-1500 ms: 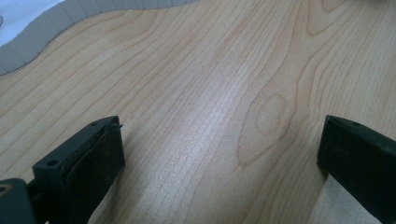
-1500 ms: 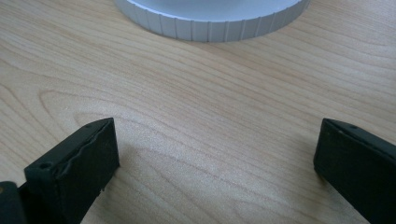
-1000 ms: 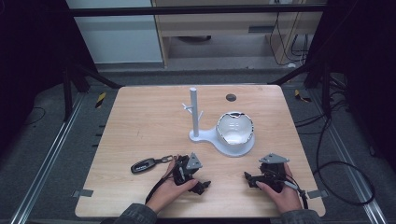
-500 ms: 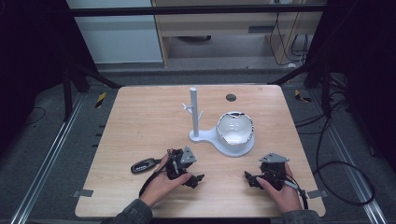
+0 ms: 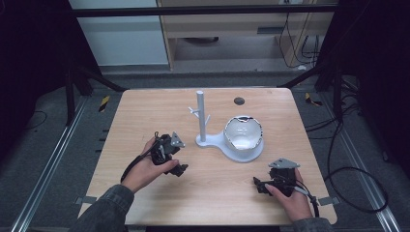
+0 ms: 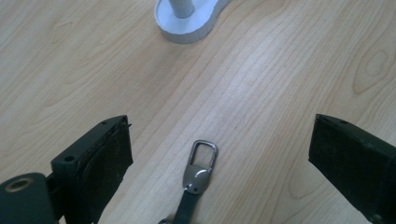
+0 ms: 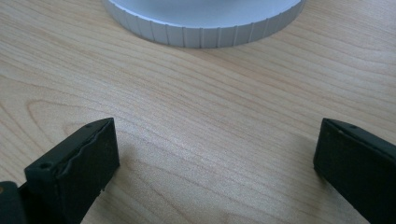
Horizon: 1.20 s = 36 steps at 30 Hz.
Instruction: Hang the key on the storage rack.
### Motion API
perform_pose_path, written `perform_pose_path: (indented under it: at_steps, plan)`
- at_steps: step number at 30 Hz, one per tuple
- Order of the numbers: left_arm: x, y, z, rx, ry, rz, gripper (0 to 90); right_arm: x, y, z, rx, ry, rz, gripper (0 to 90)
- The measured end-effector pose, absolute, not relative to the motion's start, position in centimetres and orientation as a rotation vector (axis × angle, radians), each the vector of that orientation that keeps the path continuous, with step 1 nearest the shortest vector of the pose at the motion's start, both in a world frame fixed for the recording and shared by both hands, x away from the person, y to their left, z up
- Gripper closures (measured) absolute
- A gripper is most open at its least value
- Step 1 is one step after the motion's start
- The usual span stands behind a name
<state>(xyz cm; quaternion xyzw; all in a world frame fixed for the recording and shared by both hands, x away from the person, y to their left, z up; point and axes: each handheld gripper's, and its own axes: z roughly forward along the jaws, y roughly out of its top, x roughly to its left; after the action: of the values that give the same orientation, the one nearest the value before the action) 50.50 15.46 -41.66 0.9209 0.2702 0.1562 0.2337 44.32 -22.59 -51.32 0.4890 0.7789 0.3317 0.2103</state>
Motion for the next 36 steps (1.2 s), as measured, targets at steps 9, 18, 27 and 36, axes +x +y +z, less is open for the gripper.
perform_pose_path:
  at_steps: [9, 18, 27, 36]
  plan:
    - [51.5, 16.8, -40.2, 2.634, 0.711, 0.403, 4.1, 44.1, -22.7, -51.3, 1.352, 2.168, 0.925, 0.4]
    - [52.9, 17.9, -40.4, 2.76, 0.745, 0.331, 5.5, 44.0, -22.8, -51.4, 1.348, 2.168, 0.922, 0.4]
    - [53.7, 18.6, -40.8, 2.785, 0.777, 0.292, 15.4, 44.0, -22.8, -51.4, 1.352, 2.167, 0.922, 0.4]
    - [54.2, 17.8, -42.6, 2.912, 0.693, 0.22, 28.4, 44.0, -22.8, -51.4, 1.351, 2.166, 0.923, 0.4]
